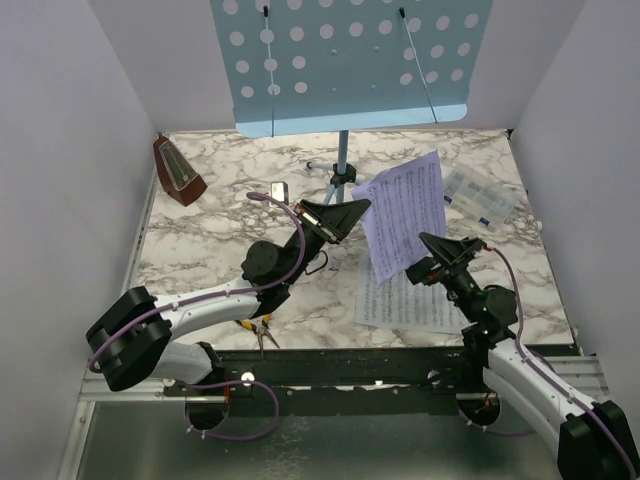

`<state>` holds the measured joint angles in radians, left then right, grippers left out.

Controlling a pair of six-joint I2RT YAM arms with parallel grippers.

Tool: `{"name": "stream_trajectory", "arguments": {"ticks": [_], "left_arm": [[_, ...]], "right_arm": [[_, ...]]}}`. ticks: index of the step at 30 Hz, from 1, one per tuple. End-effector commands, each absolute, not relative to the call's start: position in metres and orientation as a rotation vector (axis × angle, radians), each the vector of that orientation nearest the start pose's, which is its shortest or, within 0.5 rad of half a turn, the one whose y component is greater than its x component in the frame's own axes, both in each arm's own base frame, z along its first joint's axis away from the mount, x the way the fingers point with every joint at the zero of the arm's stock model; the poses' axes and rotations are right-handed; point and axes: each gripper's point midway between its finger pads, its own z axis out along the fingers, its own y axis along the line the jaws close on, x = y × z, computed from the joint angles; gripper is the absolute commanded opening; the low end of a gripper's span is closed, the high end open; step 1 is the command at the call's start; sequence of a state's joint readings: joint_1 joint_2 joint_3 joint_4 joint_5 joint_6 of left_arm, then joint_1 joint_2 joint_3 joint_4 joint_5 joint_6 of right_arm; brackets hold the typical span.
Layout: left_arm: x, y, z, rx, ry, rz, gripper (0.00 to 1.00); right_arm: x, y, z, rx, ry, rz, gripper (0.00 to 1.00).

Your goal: Set up the instrument practice props

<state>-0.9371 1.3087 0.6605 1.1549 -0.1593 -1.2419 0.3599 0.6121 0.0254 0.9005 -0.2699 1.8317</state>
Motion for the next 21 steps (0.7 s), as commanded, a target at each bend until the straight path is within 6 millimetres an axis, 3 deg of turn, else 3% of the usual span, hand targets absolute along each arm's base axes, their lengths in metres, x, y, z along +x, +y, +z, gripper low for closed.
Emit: {"name": "stream_trajectory", "arguments": {"ticks": [1,7,14,17,21], "left_arm": [[0.223,-0.33,0.389,-0.326,1.146,-1.911,0.0],[0.224,-0.323,0.377,-0.338,1.159,-1.861,0.0],[0.225,-0.317,0.373,-0.346,1.152,-1.835,0.0],[0.225,-0.312,0.374,-0.351,1.134,-1.828,0.0],[0.22,-0.307,0.38,-0.314,1.106,-1.813,0.0]], "right_arm": [[0.201,0.138,0.297,0.781,0.99,2.054,0.85],[0.202,0.136,0.31,0.697,0.952,1.99,0.81],[0.202,0.134,0.317,0.629,0.958,1.873,0.6],[0.21,0.134,0.313,0.684,1.017,1.817,0.64],[0.23,0.133,0.283,0.901,1.21,1.685,0.75]]}}
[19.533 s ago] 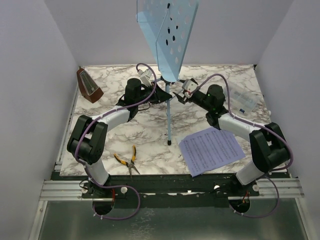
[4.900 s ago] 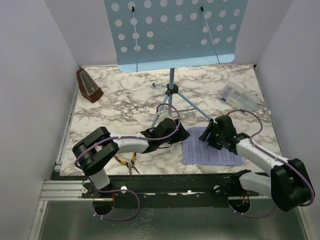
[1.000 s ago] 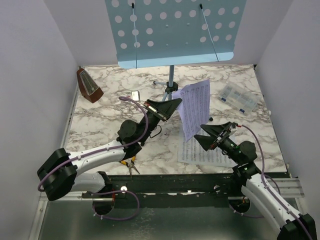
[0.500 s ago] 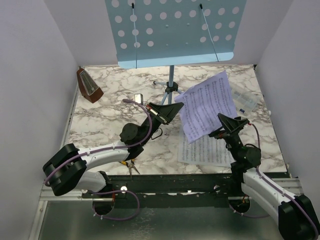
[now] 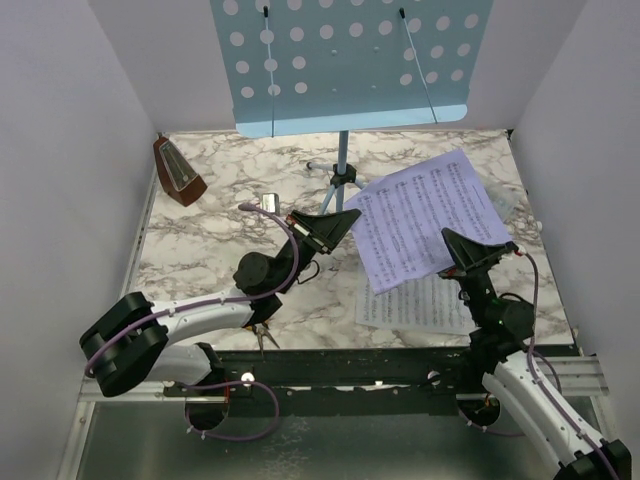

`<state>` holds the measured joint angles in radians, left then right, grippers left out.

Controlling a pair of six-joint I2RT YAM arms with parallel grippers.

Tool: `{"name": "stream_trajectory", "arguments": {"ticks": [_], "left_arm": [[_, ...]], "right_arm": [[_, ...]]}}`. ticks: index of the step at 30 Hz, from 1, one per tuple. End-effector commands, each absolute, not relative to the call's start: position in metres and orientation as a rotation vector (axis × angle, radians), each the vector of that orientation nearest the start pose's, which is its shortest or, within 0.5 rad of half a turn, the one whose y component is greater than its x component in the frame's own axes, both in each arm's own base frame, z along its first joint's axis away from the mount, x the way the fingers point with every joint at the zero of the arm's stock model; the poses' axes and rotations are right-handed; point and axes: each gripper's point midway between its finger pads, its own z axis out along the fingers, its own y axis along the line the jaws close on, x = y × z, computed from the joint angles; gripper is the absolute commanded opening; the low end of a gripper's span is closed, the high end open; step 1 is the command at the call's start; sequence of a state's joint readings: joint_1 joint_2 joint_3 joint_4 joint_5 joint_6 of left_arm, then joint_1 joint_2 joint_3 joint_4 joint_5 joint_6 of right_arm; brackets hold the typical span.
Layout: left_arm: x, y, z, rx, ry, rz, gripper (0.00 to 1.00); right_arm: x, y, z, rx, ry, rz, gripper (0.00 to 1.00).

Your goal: Set up the instrument practice props

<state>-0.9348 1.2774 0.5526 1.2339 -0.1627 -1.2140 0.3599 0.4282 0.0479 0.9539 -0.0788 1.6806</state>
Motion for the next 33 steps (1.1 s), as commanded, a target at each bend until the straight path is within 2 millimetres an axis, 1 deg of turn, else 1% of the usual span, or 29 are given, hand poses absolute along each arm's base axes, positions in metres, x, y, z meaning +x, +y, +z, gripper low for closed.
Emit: {"name": "stream_trajectory", "arguments": {"ticks": [1,3,4,6,8,10,14,15,16,18,19,20,21,22,23,24,25,26,27,28,29,30,32,33], "left_arm": [[0.219,-0.306,0.383,-0.307,1.096,-1.81,0.0],[0.218,-0.302,0.384,-0.301,1.086,-1.799,0.0],[0.218,-0.301,0.384,-0.298,1.083,-1.794,0.0],[0.217,-0.299,0.384,-0.303,1.077,-1.79,0.0],[0.218,-0.297,0.382,-0.316,1.078,-1.789,0.0],[0.219,-0.295,0.381,-0.328,1.072,-1.787,0.0],[0.221,-0.292,0.383,-0.343,1.056,-1.778,0.0],[0.221,-0.292,0.383,-0.341,1.055,-1.779,0.0],[0.22,-0.293,0.383,-0.331,1.059,-1.78,0.0],[0.217,-0.295,0.376,-0.307,1.079,-1.773,0.0],[0.216,-0.295,0.371,-0.306,1.099,-1.772,0.04],[0.216,-0.295,0.36,-0.32,1.136,-1.766,0.16],[0.216,-0.293,0.348,-0.345,1.181,-1.762,0.29],[0.215,-0.291,0.333,-0.367,1.229,-1.751,0.45],[0.214,-0.286,0.318,-0.384,1.275,-1.726,0.53],[0.212,-0.282,0.296,-0.398,1.348,-1.685,0.63],[0.21,-0.275,0.283,-0.411,1.391,-1.651,0.67],[0.208,-0.269,0.261,-0.428,1.473,-1.589,0.71],[0.206,-0.26,0.25,-0.44,1.512,-1.541,0.73],[0.206,-0.252,0.231,-0.45,1.592,-1.456,0.73],[0.204,-0.24,0.229,-0.461,1.615,-1.394,0.74],[0.204,-0.228,0.221,-0.465,1.66,-1.304,0.76],[0.204,-0.201,0.222,-0.461,1.679,-1.15,0.79],[0.204,-0.19,0.228,-0.449,1.672,-1.093,0.81]], "right_arm": [[0.234,0.128,0.276,0.948,1.221,1.646,0.75],[0.236,0.124,0.273,0.977,1.212,1.624,0.73],[0.236,0.123,0.274,0.969,1.207,1.62,0.7],[0.236,0.123,0.277,0.945,1.193,1.615,0.65],[0.236,0.124,0.283,0.929,1.179,1.629,0.63],[0.235,0.124,0.294,0.892,1.147,1.643,0.58],[0.235,0.129,0.323,0.797,1.123,1.646,0.56],[0.235,0.13,0.331,0.768,1.121,1.635,0.52],[0.236,0.131,0.335,0.744,1.126,1.614,0.45],[0.238,0.133,0.342,0.702,1.154,1.559,0.24],[0.239,0.133,0.342,0.695,1.177,1.528,0.18],[0.24,0.134,0.34,0.694,1.2,1.507,0.13],[0.241,0.134,0.335,0.693,1.23,1.476,0.11],[0.238,0.138,0.33,0.657,1.267,1.469,0.09],[0.236,0.139,0.324,0.639,1.295,1.443,0.09],[0.235,0.14,0.319,0.611,1.315,1.414,0.08],[0.233,0.141,0.315,0.57,1.329,1.386,0.07],[0.231,0.141,0.31,0.525,1.345,1.351,0.07],[0.228,0.143,0.308,0.481,1.363,1.329,0.07],[0.226,0.144,0.304,0.432,1.394,1.284,0.07],[0.223,0.145,0.301,0.382,1.423,1.244,0.07],[0.221,0.146,0.296,0.335,1.469,1.195,0.06],[0.218,0.148,0.291,0.224,1.527,1.107,0.04],[0.216,0.148,0.292,0.171,1.546,1.069,0.02]]}}
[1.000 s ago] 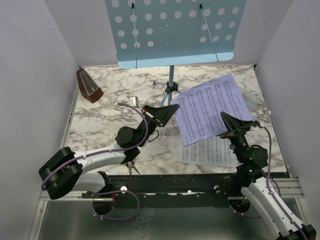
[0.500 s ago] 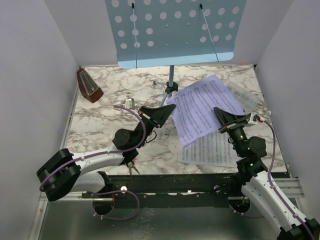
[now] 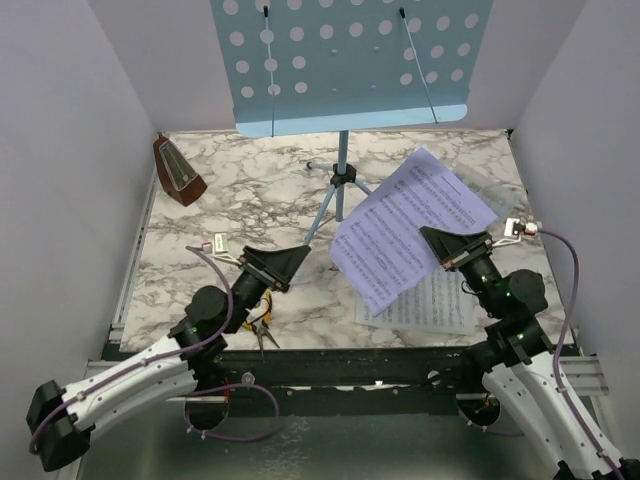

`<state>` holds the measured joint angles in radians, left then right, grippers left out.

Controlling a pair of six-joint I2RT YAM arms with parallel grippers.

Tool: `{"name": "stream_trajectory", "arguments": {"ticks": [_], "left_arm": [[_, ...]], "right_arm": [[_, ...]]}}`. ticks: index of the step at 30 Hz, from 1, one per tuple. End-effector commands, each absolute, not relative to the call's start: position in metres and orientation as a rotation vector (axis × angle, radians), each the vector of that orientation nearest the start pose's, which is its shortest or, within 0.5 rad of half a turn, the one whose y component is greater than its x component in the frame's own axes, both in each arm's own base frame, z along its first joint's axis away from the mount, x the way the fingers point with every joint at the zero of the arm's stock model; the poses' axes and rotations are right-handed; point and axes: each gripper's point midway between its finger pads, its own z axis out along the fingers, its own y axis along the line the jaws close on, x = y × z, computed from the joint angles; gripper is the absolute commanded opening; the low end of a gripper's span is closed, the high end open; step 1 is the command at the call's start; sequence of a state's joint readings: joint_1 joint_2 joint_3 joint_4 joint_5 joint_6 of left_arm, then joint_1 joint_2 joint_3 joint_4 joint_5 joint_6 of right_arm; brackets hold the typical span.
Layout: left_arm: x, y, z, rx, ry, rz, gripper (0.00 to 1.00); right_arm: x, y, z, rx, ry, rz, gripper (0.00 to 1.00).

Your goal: Set up the instrument practice props

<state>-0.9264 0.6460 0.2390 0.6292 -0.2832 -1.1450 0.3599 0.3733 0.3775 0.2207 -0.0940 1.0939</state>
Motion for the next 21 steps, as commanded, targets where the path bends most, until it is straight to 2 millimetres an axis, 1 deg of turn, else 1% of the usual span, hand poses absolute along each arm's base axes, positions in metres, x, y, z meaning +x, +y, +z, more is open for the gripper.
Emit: {"name": "stream_trajectory", "arguments": {"ticks": [1,3,5,7,8,9,10,12,13,15,18,20,21], "left_arm": [[0.203,-0.18,0.231,-0.435,1.673,-1.038,0.82],[0.199,-0.173,0.247,-0.353,1.655,-0.994,0.82],[0.193,-0.181,0.261,-0.222,1.654,-0.988,0.82],[0.188,-0.198,0.276,-0.077,1.67,-1.001,0.82],[0.185,-0.21,0.278,0.009,1.69,-1.01,0.83],[0.183,-0.22,0.287,0.08,1.691,-1.027,0.85],[0.178,-0.232,0.29,0.157,1.706,-1.053,0.87],[0.164,-0.256,0.302,0.339,1.697,-1.132,0.9],[0.153,-0.267,0.309,0.44,1.681,-1.185,0.91],[0.139,-0.278,0.316,0.561,1.663,-1.253,0.93],[0.124,-0.282,0.325,0.642,1.61,-1.324,0.97],[0.111,-0.282,0.332,0.687,1.561,-1.383,0.99],[0.107,-0.282,0.339,0.694,1.523,-1.411,0.99]], "right_arm": [[0.213,0.148,0.288,0.11,1.583,1.014,0.01],[0.205,0.152,0.295,-0.053,1.596,0.954,0.0],[0.191,0.163,0.307,-0.248,1.584,0.951,0.0],[0.172,0.178,0.317,-0.462,1.563,0.993,0.01],[0.165,0.184,0.317,-0.544,1.572,1.019,0.0],[0.155,0.19,0.321,-0.62,1.573,1.063,0.01],[0.148,0.196,0.323,-0.682,1.58,1.105,0.01],[0.133,0.204,0.33,-0.786,1.584,1.205,0.01],[0.122,0.209,0.336,-0.848,1.575,1.275,0.01],[0.107,0.214,0.344,-0.944,1.561,1.393,0.01],[0.089,0.215,0.358,-1.029,1.528,1.492,0.01],[0.083,0.214,0.365,-1.047,1.503,1.517,0.01],[0.08,0.214,0.368,-1.048,1.49,1.525,0.01]]}}
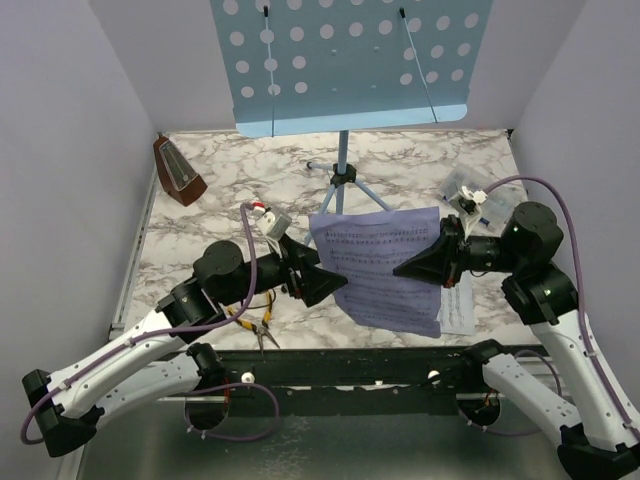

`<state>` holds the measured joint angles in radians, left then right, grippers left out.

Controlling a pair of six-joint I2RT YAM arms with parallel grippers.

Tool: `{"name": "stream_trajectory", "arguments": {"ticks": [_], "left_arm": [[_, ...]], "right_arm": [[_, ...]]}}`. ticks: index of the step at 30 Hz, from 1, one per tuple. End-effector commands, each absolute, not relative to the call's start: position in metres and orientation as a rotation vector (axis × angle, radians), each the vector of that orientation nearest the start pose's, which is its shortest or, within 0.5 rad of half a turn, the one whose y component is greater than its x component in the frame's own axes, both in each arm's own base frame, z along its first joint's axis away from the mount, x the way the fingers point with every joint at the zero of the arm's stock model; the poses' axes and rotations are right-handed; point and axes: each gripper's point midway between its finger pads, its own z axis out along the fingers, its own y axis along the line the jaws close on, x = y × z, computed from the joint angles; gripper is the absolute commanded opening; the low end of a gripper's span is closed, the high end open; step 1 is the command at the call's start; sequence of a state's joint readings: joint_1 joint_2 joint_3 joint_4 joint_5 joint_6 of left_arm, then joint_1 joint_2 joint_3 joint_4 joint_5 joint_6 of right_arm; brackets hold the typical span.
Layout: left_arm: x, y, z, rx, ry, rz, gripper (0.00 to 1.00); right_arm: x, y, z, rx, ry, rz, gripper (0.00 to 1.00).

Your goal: Set up the instrument practice props

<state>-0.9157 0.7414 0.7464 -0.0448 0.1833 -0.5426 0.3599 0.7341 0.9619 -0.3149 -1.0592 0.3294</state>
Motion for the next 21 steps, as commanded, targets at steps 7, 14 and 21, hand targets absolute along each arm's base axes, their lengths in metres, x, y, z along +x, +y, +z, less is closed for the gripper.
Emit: {"name": "stream_trajectory", "arguments": {"ticks": [7,14,21], "left_arm": [[0.085,-0.279,0.373,0.67,1.338,-1.592,0.91],[0.099,-0.285,0.404,0.571,1.21,-1.629,0.3],[0.149,-0.265,0.43,0.329,1.151,-1.386,0.0]], "right_arm": [[0.079,0.214,0.383,-1.041,1.422,1.514,0.01],[0.102,0.22,0.394,-0.879,1.355,1.514,0.01],[0.144,0.223,0.391,-0.6,1.509,1.491,0.6]]}}
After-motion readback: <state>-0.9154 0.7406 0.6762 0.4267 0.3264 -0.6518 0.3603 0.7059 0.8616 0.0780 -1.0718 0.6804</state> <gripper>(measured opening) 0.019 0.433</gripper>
